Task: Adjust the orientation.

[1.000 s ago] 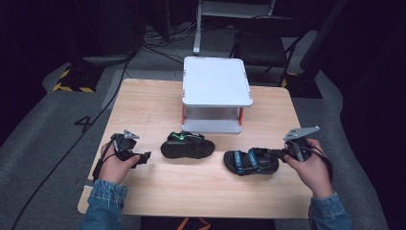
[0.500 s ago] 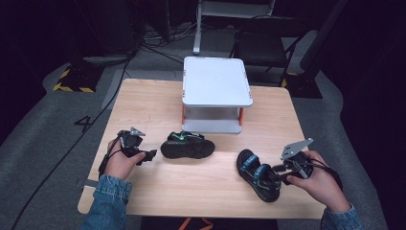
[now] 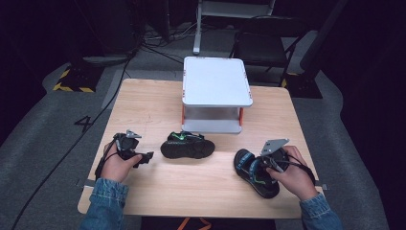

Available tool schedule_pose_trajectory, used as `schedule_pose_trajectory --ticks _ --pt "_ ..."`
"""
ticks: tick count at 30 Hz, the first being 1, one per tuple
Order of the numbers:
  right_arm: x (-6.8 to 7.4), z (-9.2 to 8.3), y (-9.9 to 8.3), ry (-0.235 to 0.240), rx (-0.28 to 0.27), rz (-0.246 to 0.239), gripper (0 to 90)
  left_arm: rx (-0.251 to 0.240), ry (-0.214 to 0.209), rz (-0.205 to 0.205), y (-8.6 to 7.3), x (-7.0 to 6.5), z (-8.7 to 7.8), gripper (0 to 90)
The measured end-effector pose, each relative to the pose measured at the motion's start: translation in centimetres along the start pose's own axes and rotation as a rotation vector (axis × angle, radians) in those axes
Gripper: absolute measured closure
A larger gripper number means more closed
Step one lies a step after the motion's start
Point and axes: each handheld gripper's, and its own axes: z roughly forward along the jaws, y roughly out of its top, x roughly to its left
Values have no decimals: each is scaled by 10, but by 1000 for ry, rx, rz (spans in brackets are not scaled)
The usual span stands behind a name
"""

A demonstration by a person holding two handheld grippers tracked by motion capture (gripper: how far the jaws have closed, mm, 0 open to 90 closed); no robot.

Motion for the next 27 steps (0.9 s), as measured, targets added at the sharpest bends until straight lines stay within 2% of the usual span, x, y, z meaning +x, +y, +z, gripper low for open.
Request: schedule_pose_trajectory --ticks 1,2,3,6,7,8,9,10,12,14,16,20,23,24,27 --pt "-3 2 3 -1 -26 32 752 0 0 0 0 0 0 216" --pt "-6 7 6 -6 -61 94 753 2 8 -7 -4 2 -2 216" --pt "-9 12 9 -12 -90 134 753 7 5 -6 -6 2 -2 216" --pt "-17 29 17 -28 -149 265 748 7 12 -12 -10 3 -4 216" --pt "-17 29 17 -28 -149 265 748 7 12 -12 -10 3 -4 217" --pt "-21 45 21 -44 -172 309 724 8 11 -19 -12 3 -6 217" --pt "-21 45 21 -44 -172 309 724 8 11 -19 -12 3 -6 216" --pt "-22 56 22 -5 -181 330 656 8 18 -28 -15 5 -7 216" --pt "-22 56 22 -16 -152 306 571 8 23 -28 -17 7 -8 217" --pt "-23 50 21 -46 -154 291 486 8 22 -38 -18 8 -8 217" --pt "-23 39 18 -42 -169 284 446 8 18 -34 -17 8 -8 217" --pt "-17 15 18 -30 -208 244 453 2 19 -30 -14 6 -8 217" --pt "-6 0 22 -2 -169 186 483 -3 15 -18 -10 5 -8 216" --pt "0 -6 24 10 -170 152 483 -2 9 -18 -9 4 -7 216" --pt "16 -6 29 74 -153 73 483 1 11 -18 -7 4 -4 216"
